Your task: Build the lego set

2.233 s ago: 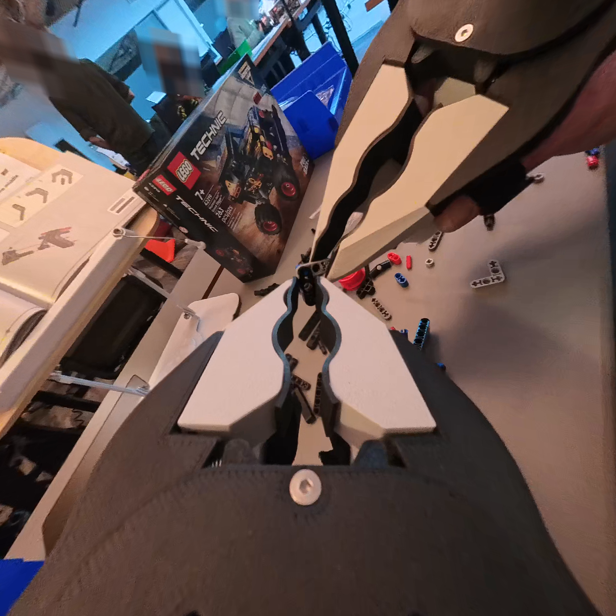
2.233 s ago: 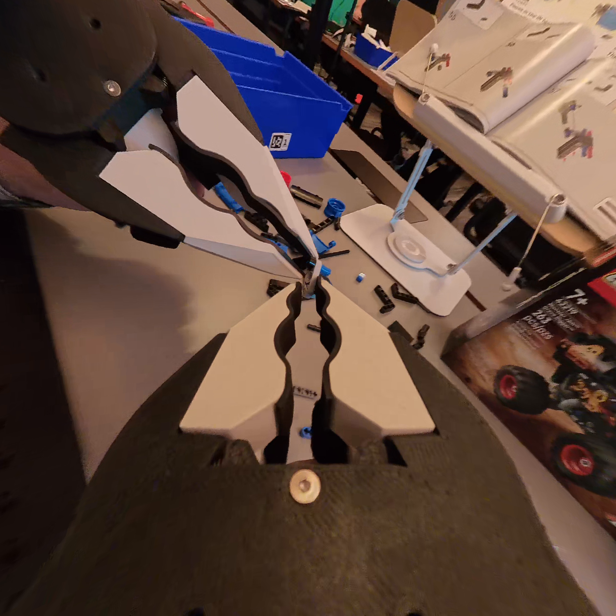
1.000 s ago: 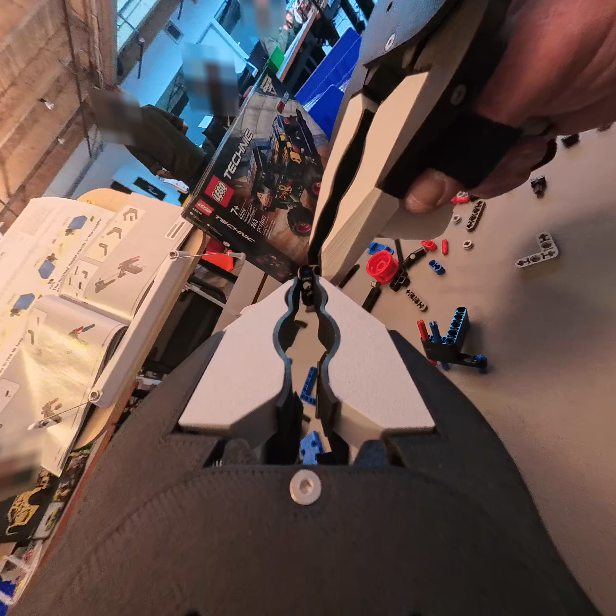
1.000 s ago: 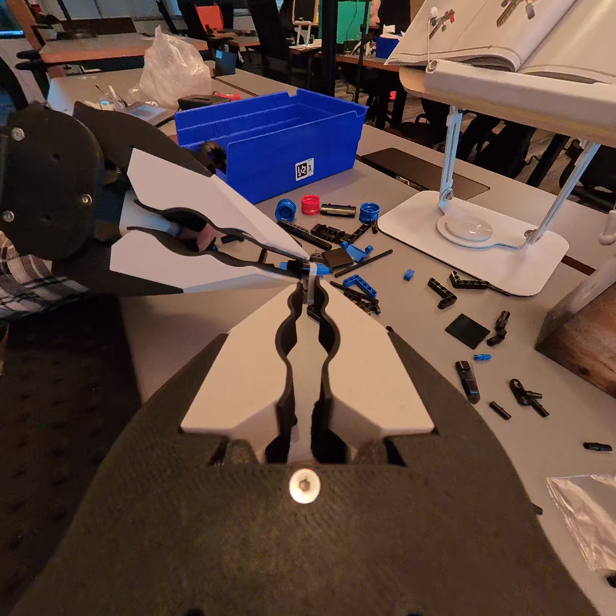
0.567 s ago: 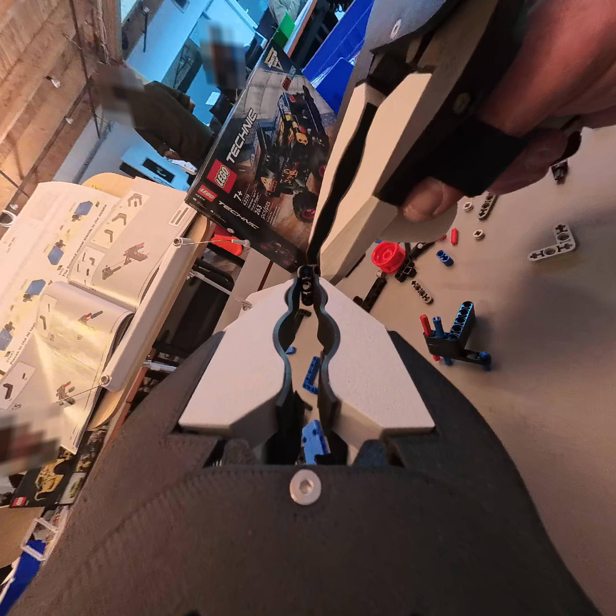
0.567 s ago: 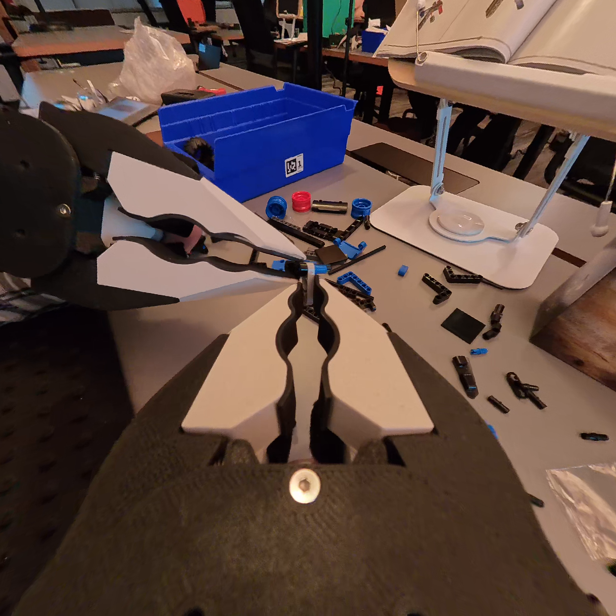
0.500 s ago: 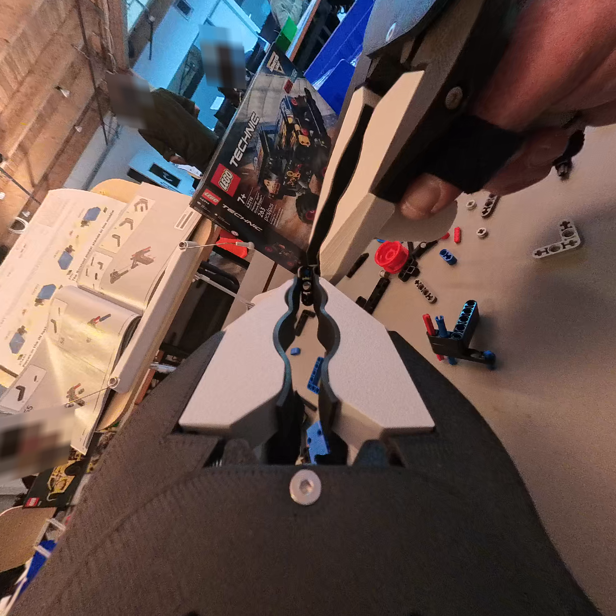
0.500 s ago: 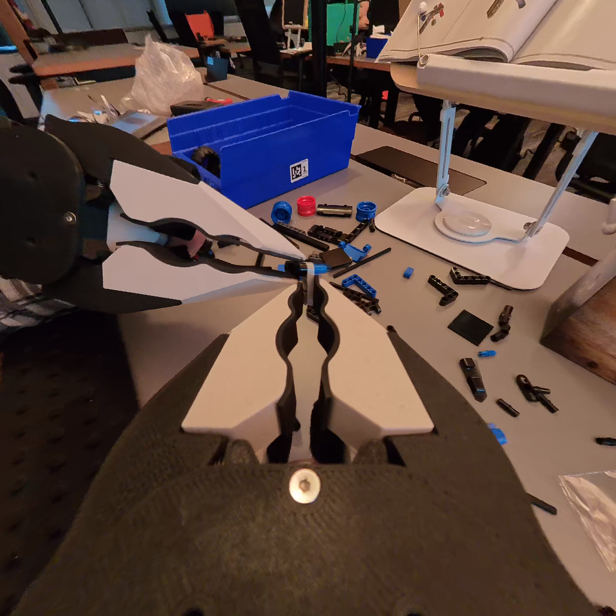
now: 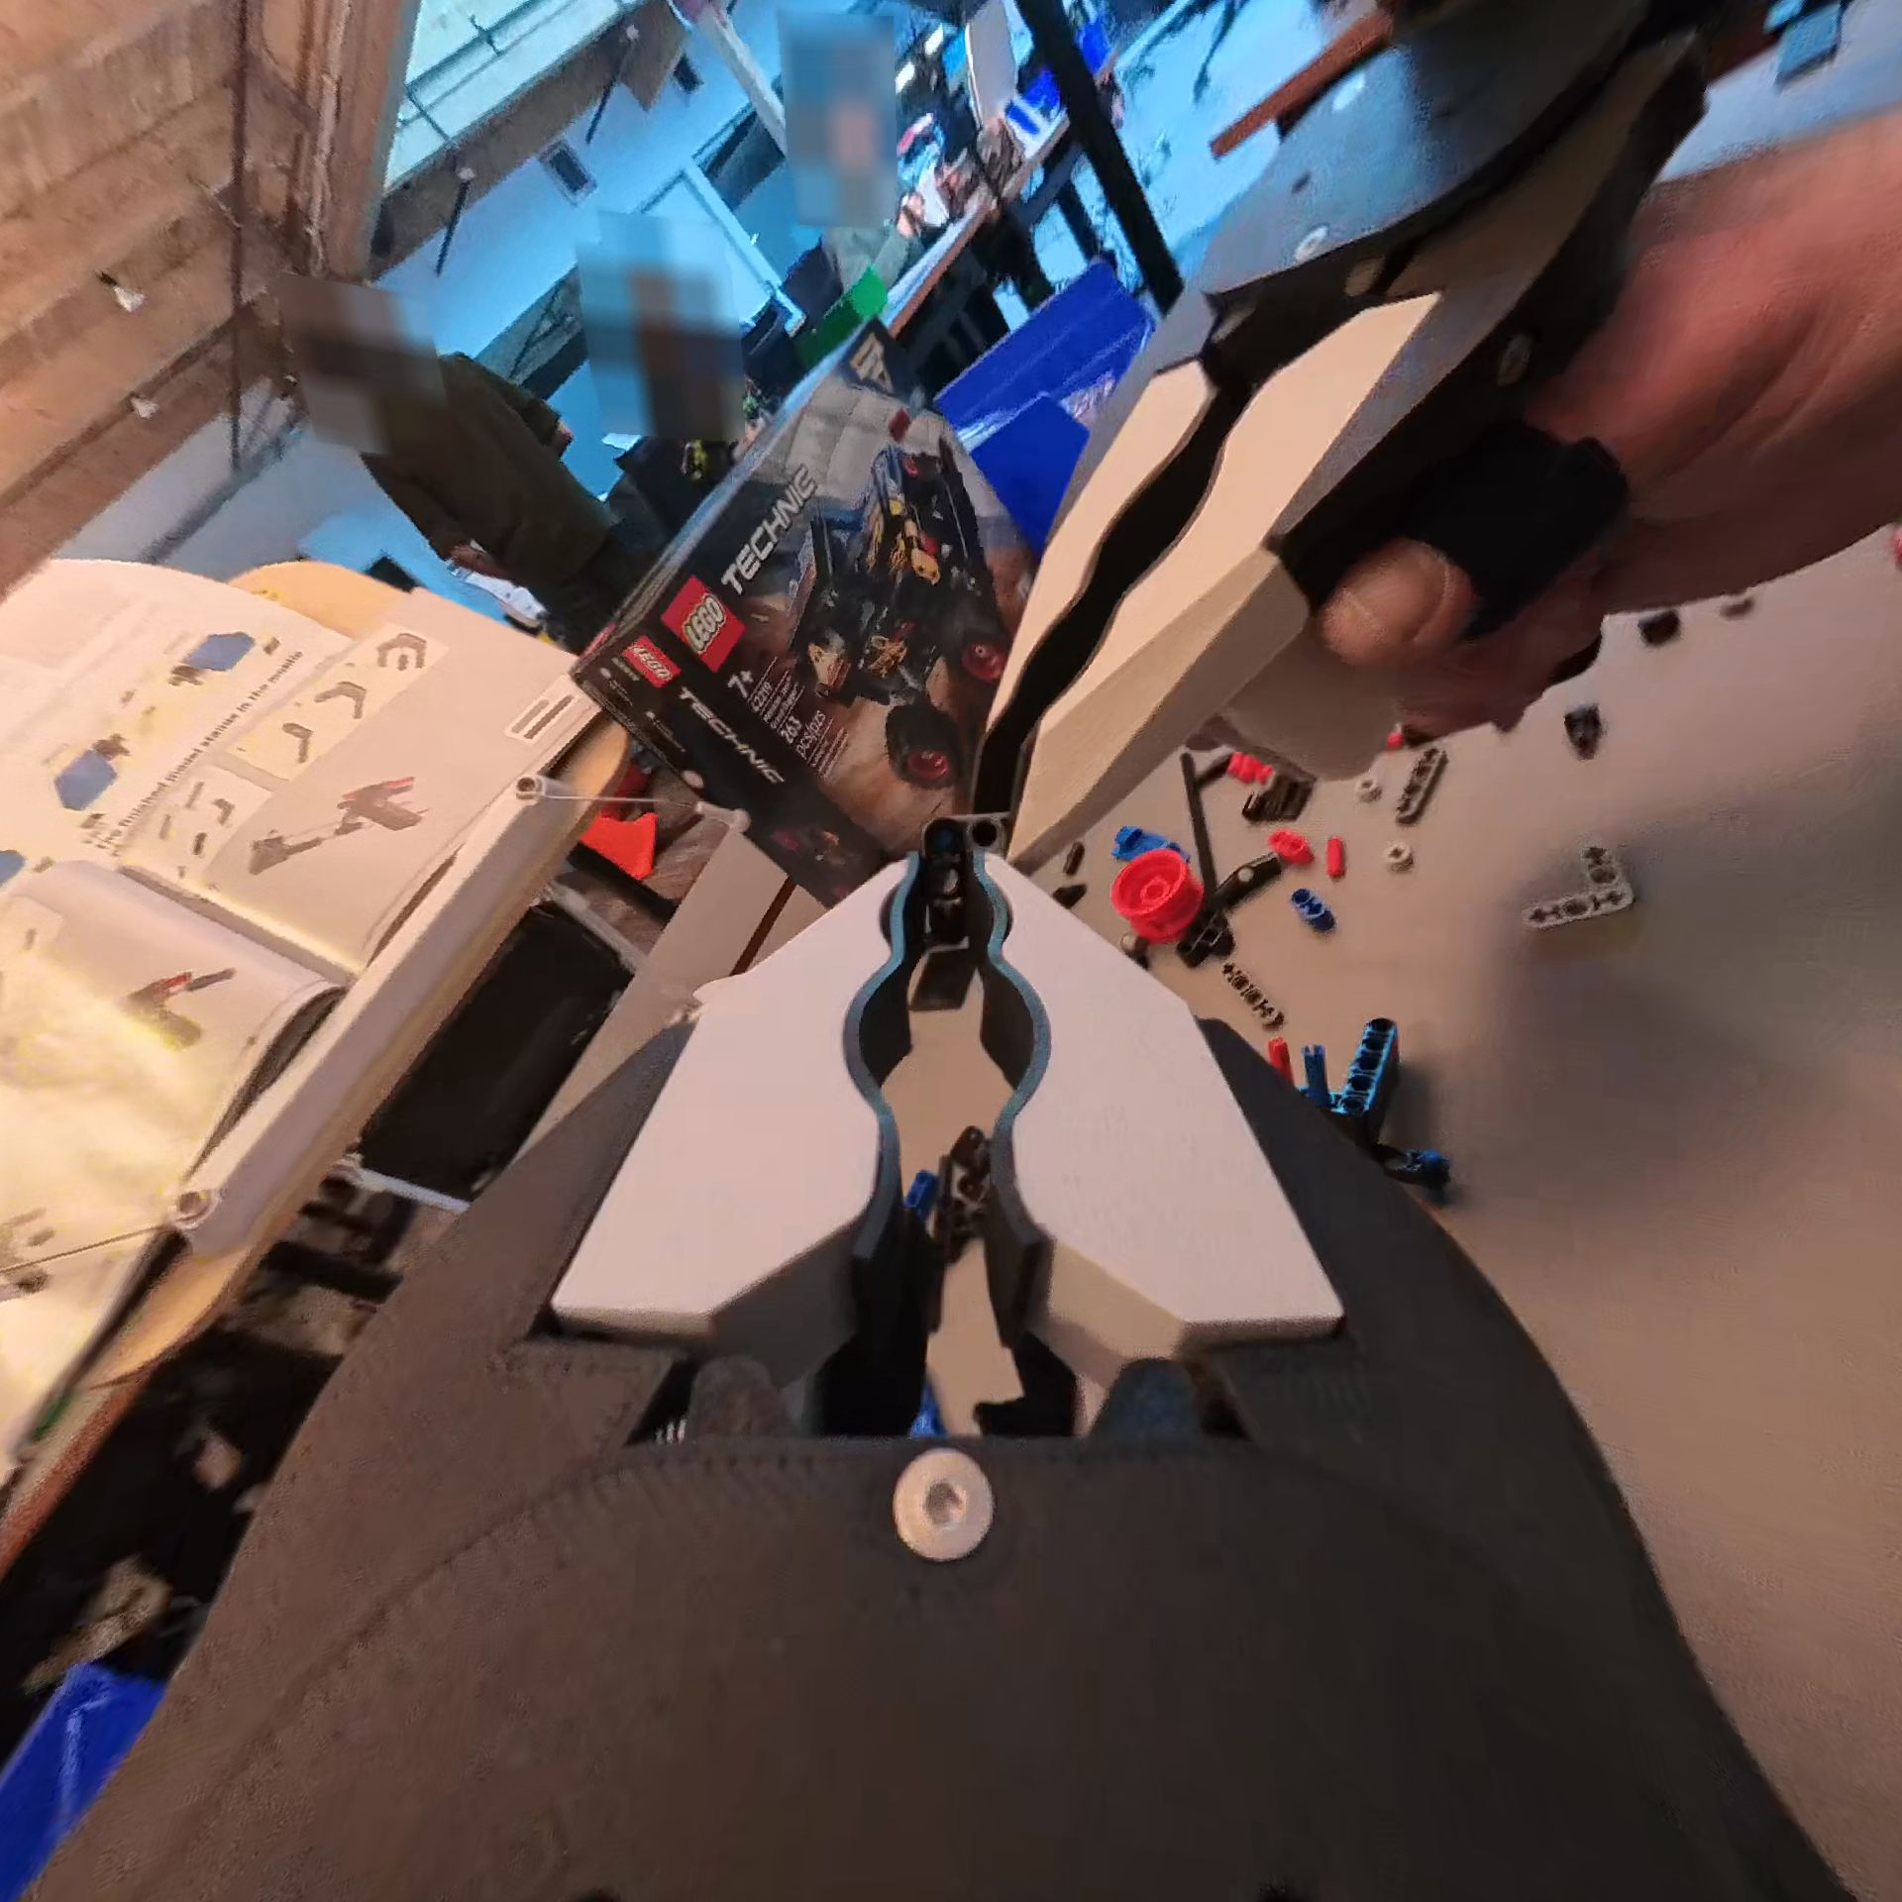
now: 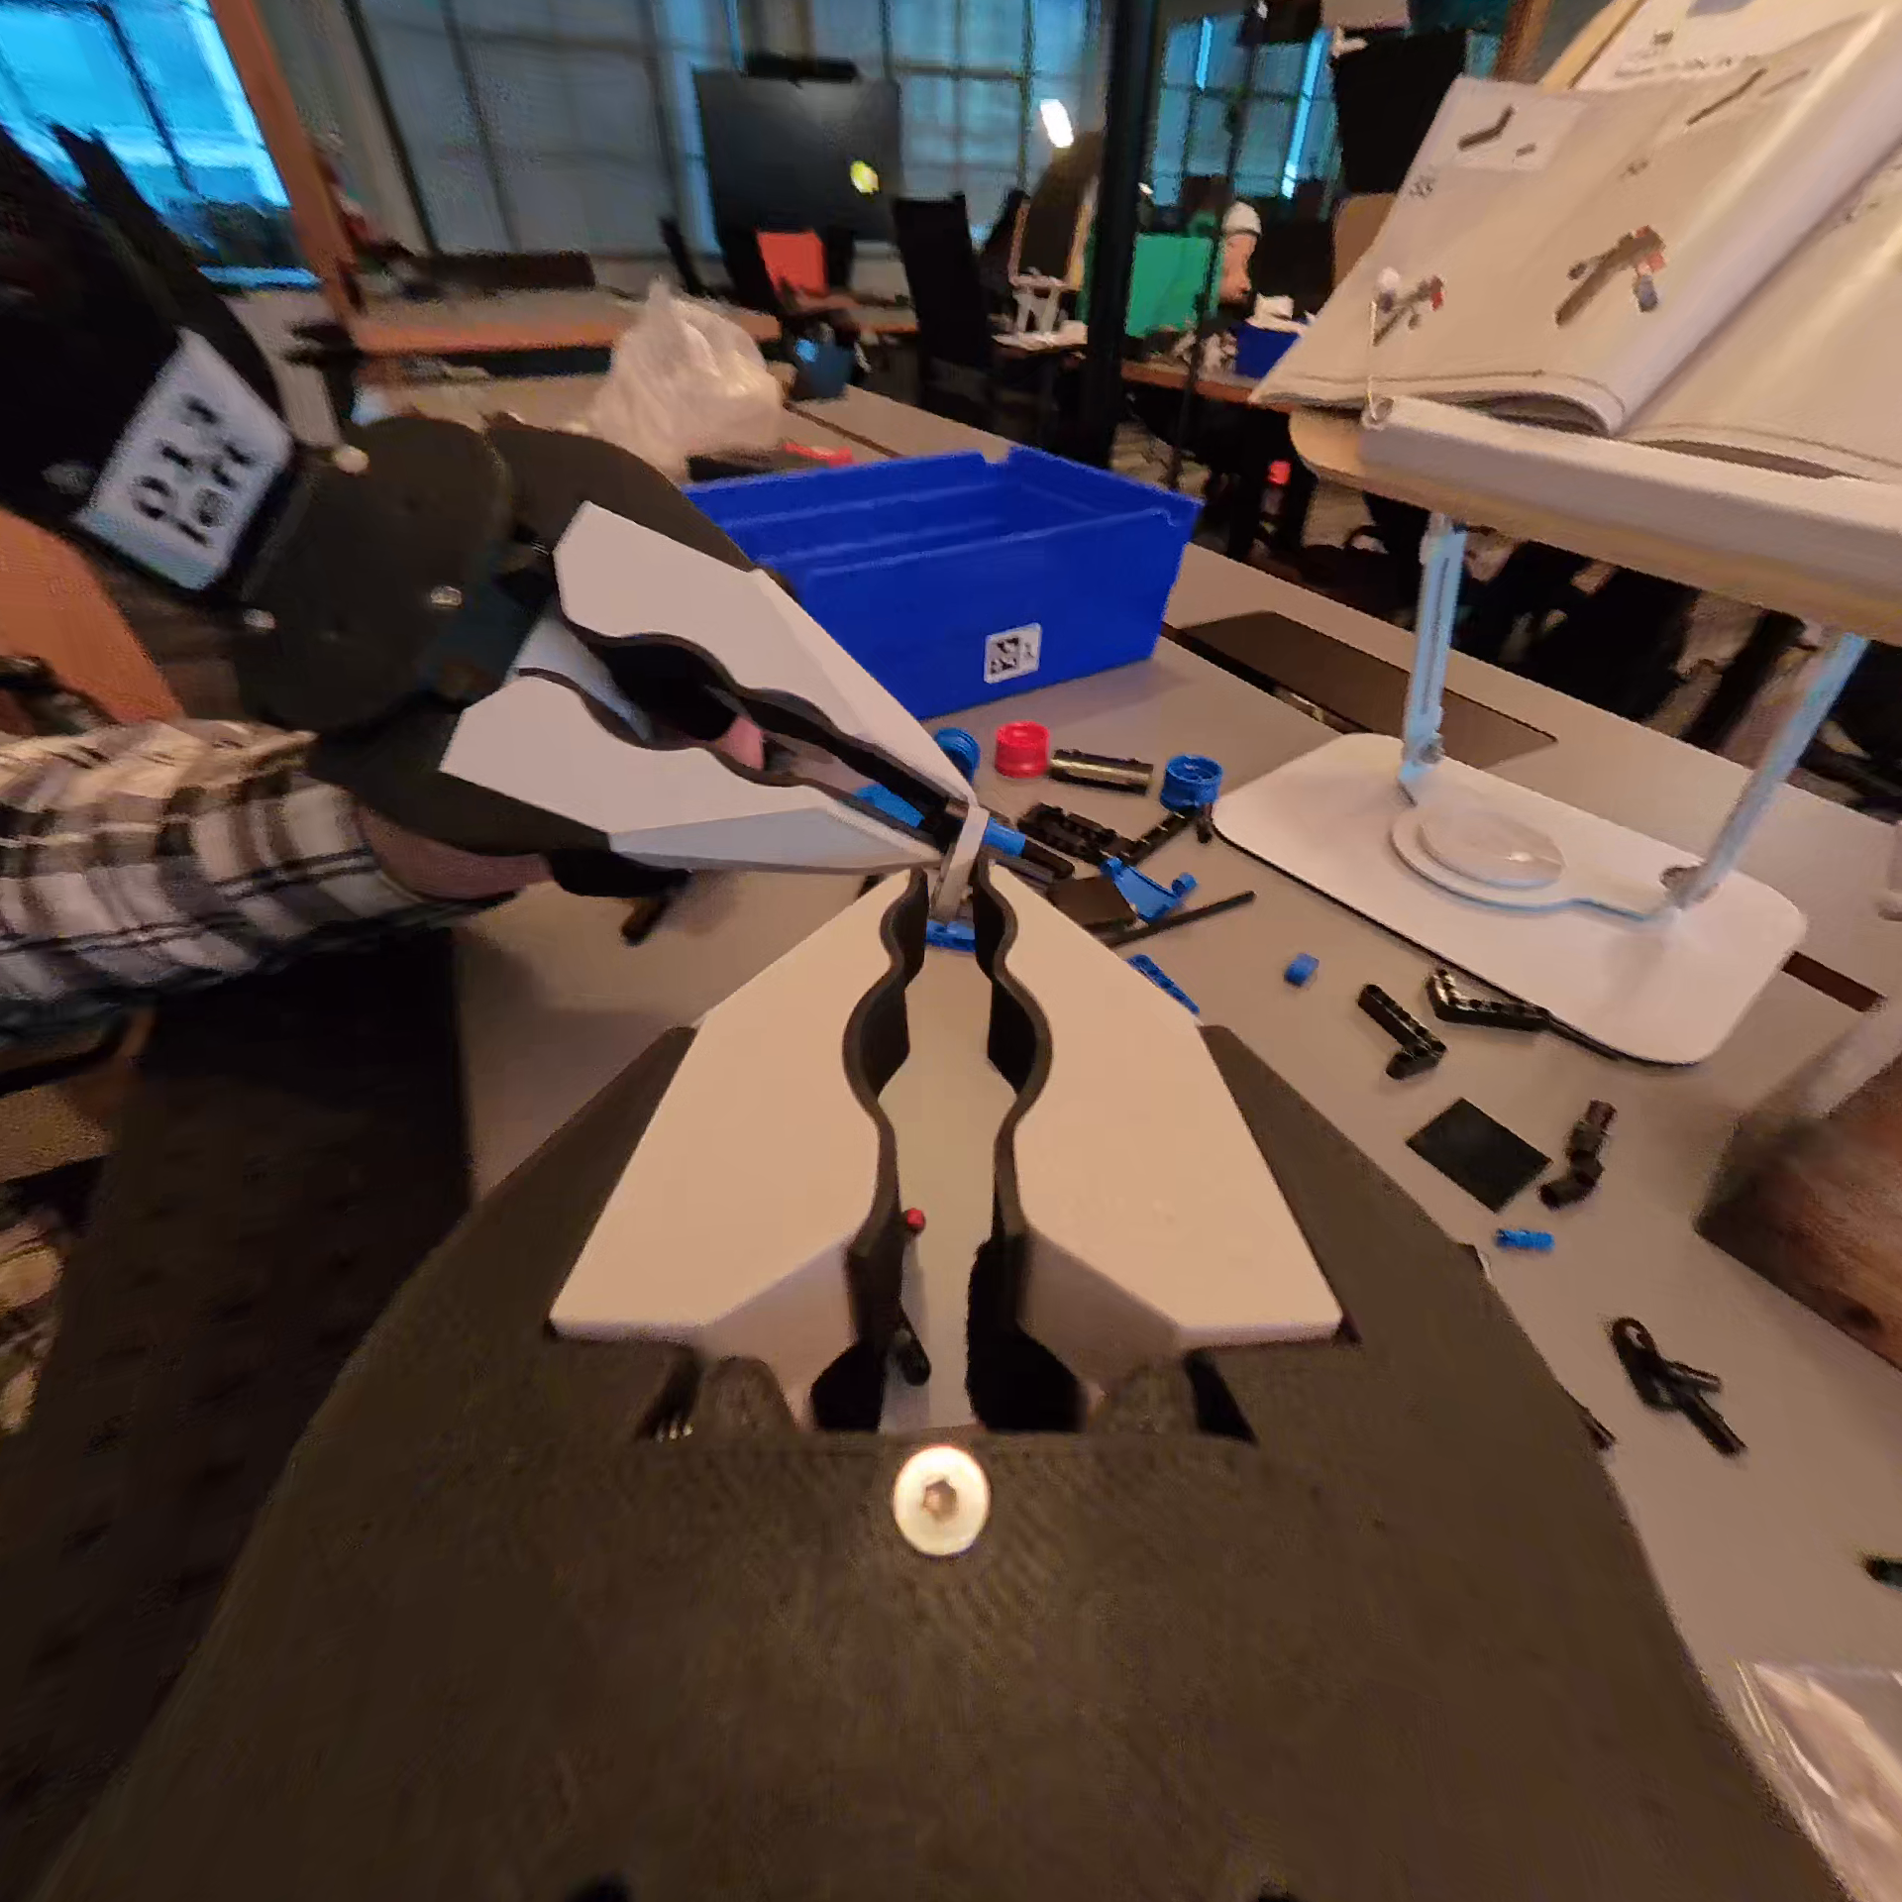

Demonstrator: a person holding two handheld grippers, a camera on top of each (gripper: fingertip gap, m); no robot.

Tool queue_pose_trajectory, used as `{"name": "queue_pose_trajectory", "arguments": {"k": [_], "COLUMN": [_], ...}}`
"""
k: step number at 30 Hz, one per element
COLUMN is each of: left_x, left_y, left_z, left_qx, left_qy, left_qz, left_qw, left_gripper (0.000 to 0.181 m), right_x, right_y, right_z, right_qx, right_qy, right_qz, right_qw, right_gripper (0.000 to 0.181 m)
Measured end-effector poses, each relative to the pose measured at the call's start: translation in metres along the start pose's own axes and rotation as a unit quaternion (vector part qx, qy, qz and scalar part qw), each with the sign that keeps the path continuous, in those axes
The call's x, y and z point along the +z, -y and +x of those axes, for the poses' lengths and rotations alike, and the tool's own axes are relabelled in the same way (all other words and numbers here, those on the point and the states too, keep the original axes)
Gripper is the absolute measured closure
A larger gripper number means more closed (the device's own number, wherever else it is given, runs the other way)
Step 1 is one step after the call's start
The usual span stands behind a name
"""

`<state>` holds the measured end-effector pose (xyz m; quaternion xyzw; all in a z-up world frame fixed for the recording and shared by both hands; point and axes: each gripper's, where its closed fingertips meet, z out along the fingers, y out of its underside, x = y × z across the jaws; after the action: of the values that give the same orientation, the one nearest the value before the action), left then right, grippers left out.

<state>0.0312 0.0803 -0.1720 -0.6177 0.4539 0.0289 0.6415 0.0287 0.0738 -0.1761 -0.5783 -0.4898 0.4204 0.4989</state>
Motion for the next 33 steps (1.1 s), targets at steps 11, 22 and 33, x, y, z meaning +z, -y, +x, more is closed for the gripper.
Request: {"name": "queue_pose_trajectory", "arguments": {"k": [11,22,33], "left_x": [-0.023,-0.031,-0.036], "left_y": [0.030,0.040,0.049], "left_z": [-0.005,0.004,0.012], "left_qx": [-0.239,-0.292,-0.318], "left_qy": [-0.156,-0.234,-0.284], "left_qz": [0.165,0.210,0.231], "left_qw": [0.944,0.903,0.875], "left_gripper": [0.176,0.176,0.175], "right_x": [-0.022,-0.021,-0.027], "right_y": [0.034,0.033,0.035], "right_z": [0.004,-0.021,-0.037], "right_qx": [-0.017,-0.022,-0.017], "right_qy": [0.053,0.127,0.176], "right_qz": [0.050,0.072,0.089], "right_qw": [0.997,0.989,0.980], "right_gripper": [0.177,0.178,0.181]}}
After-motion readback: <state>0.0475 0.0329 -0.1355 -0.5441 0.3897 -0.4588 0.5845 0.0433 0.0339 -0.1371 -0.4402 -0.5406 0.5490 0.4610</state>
